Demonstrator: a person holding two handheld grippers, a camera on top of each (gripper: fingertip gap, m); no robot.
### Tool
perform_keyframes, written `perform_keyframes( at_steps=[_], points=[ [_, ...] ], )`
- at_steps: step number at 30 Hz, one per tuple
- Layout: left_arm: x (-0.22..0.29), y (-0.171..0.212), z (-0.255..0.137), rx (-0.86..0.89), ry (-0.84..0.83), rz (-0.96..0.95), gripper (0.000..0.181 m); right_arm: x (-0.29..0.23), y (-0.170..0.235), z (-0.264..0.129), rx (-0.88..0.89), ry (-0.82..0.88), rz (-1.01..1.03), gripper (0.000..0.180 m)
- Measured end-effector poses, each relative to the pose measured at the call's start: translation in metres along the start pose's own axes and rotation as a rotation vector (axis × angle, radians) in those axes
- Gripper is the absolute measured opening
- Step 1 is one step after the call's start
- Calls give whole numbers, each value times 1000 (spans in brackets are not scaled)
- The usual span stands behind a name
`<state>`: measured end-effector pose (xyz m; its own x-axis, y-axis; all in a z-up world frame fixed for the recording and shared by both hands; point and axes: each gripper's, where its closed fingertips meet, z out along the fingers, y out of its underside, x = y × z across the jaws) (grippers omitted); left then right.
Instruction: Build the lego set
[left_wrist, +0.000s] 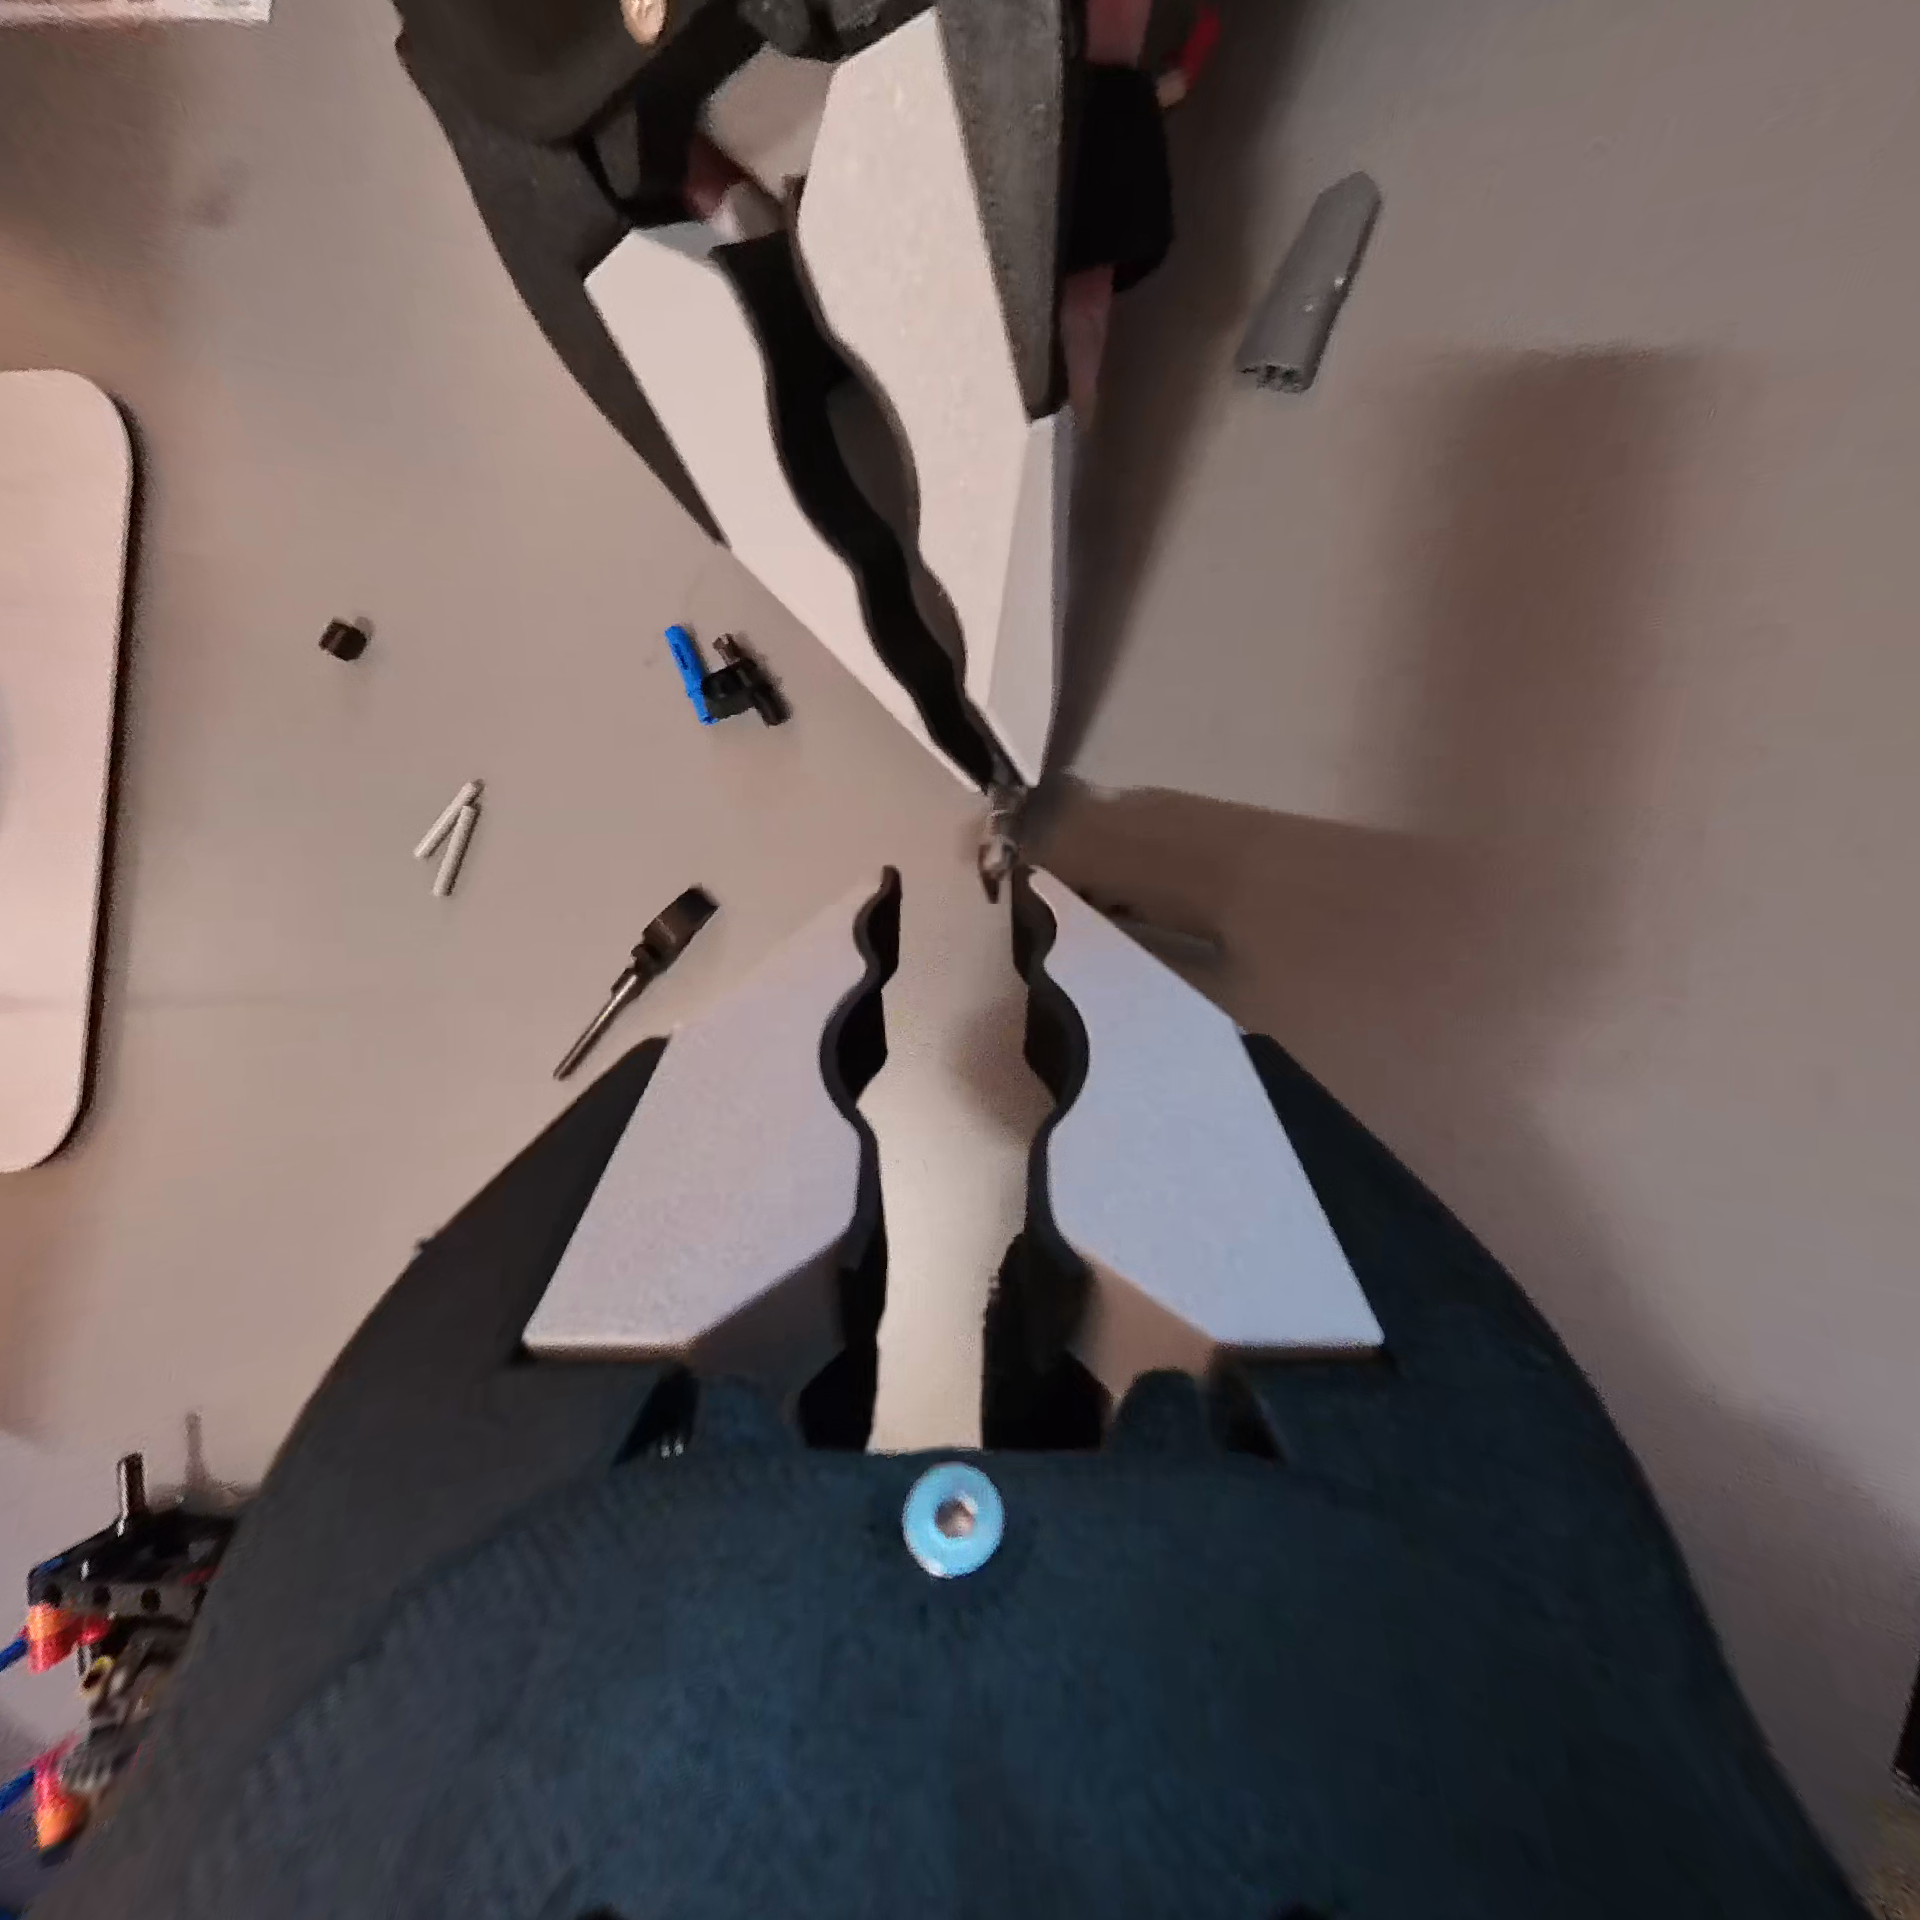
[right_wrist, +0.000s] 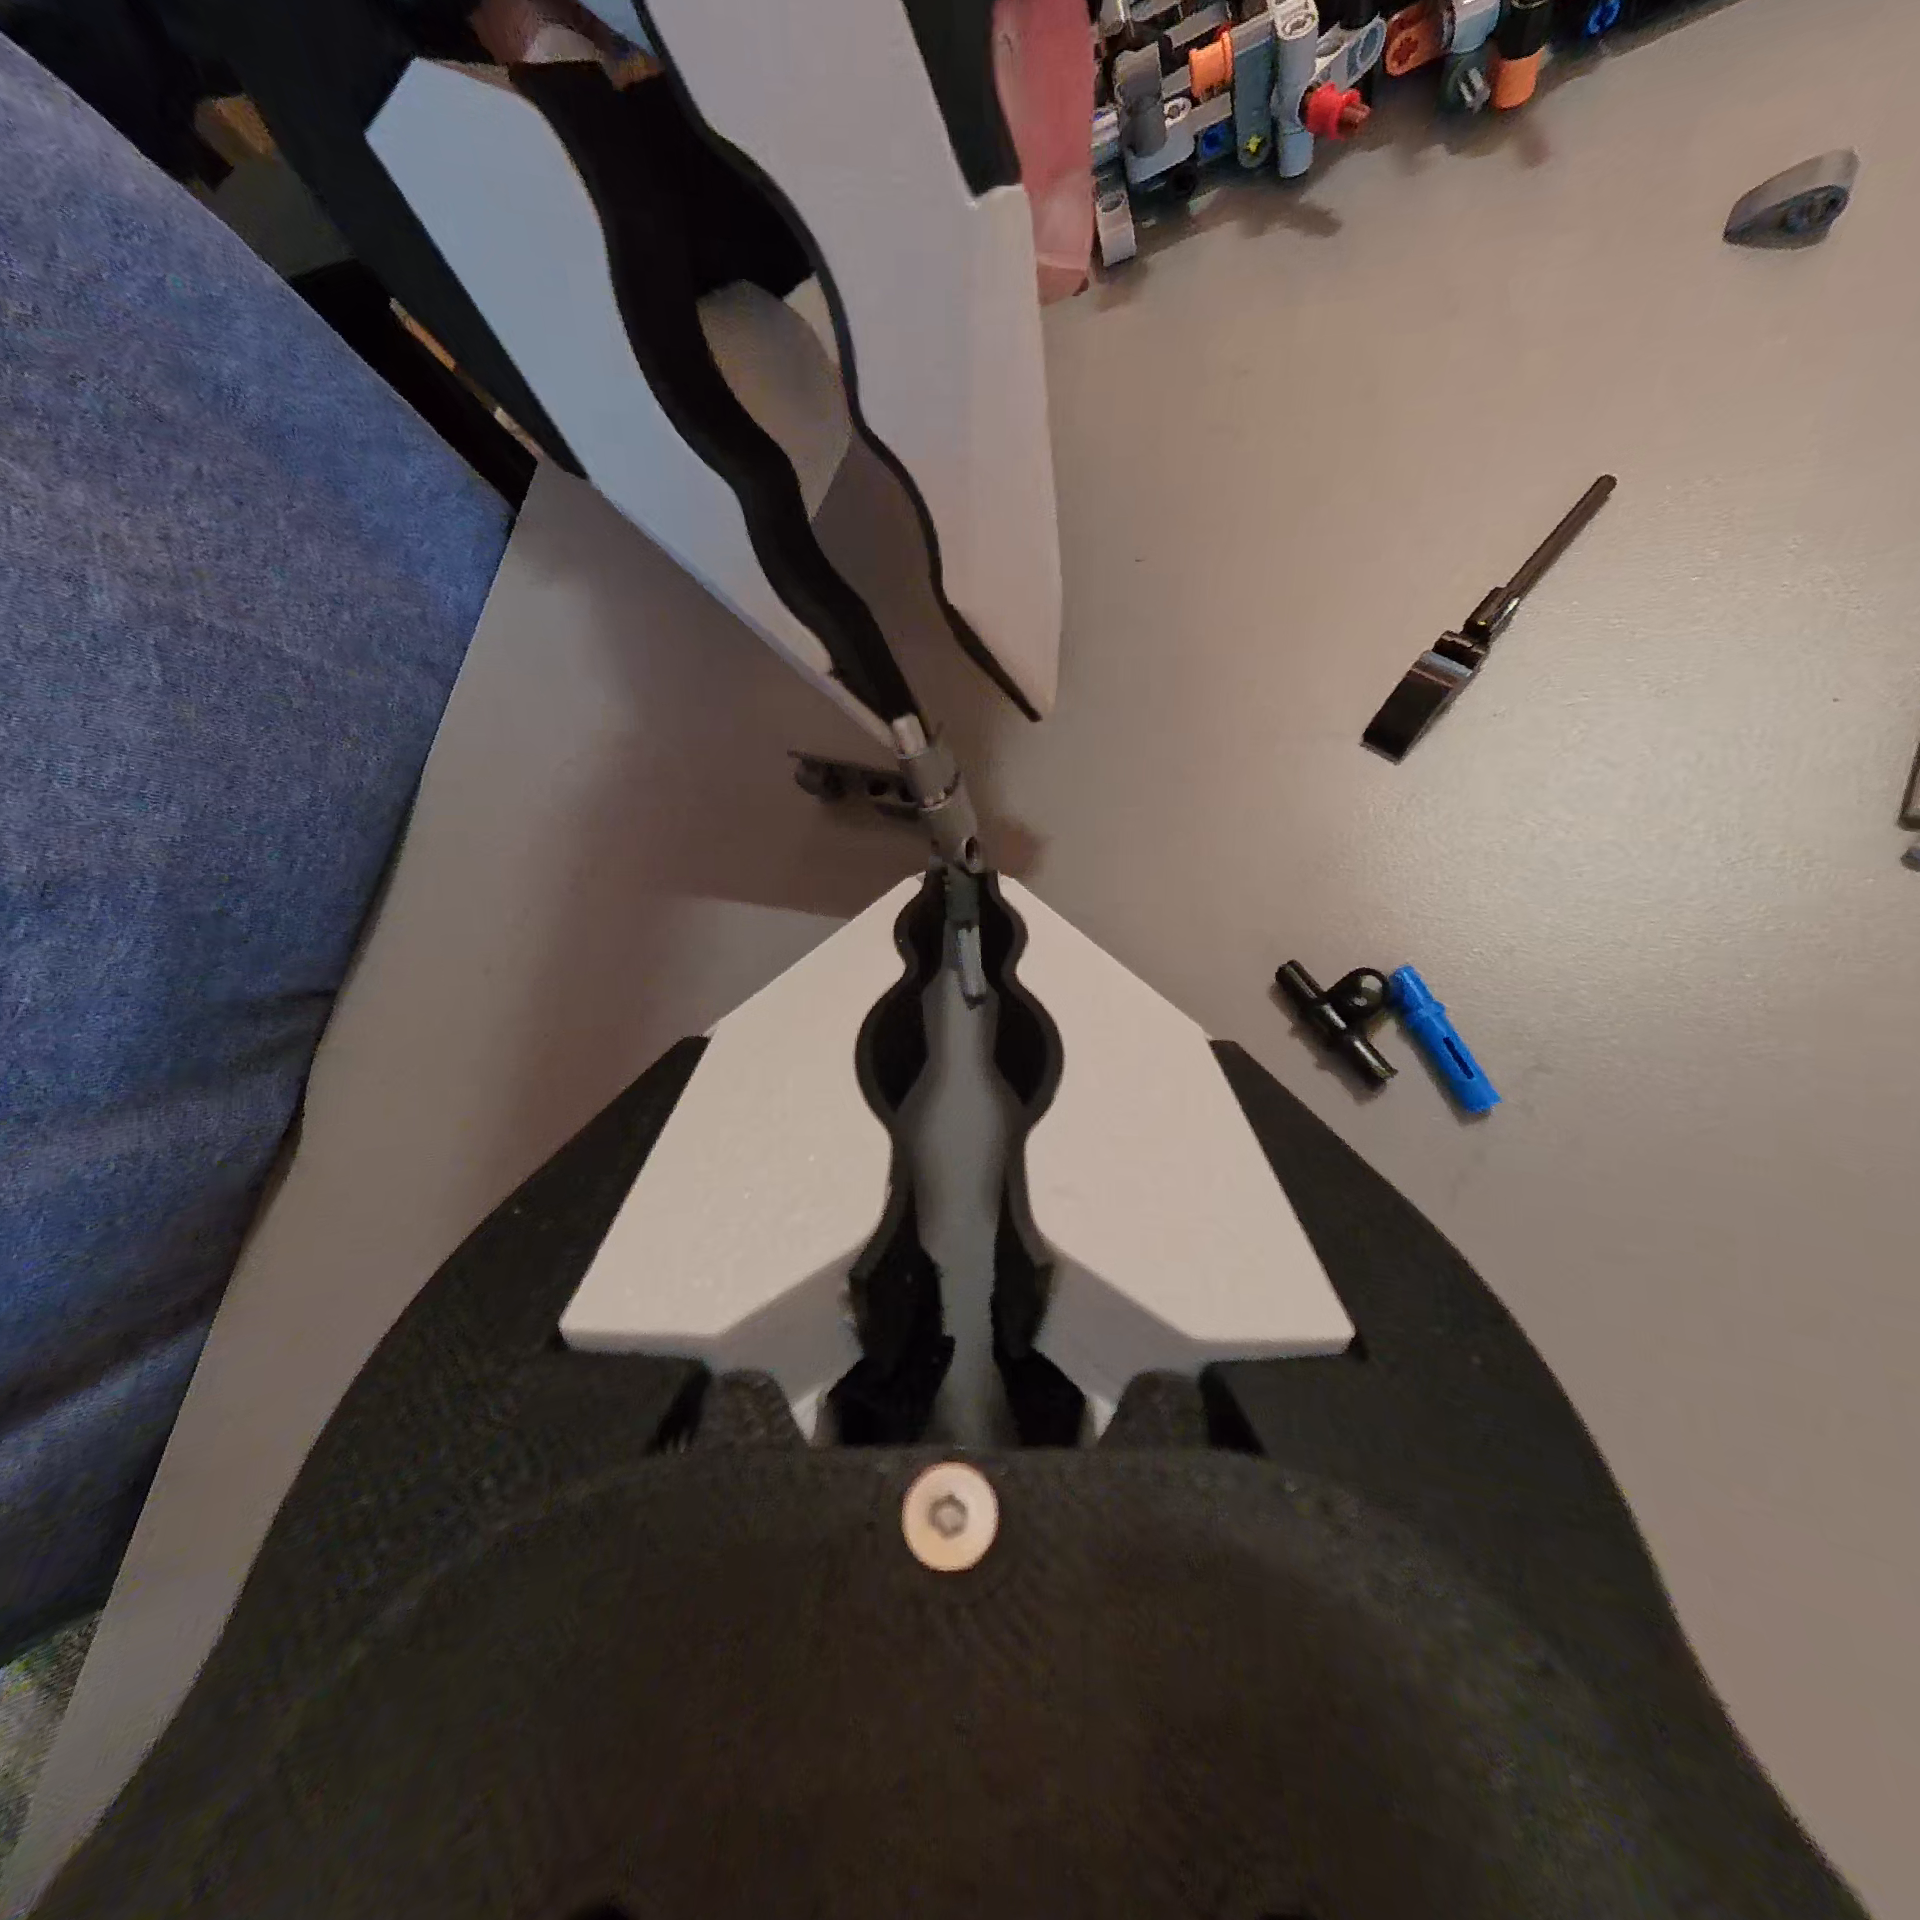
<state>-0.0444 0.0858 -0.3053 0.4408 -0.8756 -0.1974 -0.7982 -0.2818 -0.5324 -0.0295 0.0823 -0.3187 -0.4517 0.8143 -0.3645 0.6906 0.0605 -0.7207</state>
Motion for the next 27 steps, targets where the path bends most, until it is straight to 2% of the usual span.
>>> perform_keyframes(
  at_steps=[1, 8, 27],
  points=[
    [4, -4, -1, 22, 20, 6, 19, 0, 0, 0, 0, 0, 0, 5],
    [10, -6, 1, 46, 59, 10, 5, 0, 0, 0, -1, -1, -1, 4],
    [11, -7, 5, 31, 15, 86, 5, -1, 1, 0, -5, -7, 0, 4]
  ],
)
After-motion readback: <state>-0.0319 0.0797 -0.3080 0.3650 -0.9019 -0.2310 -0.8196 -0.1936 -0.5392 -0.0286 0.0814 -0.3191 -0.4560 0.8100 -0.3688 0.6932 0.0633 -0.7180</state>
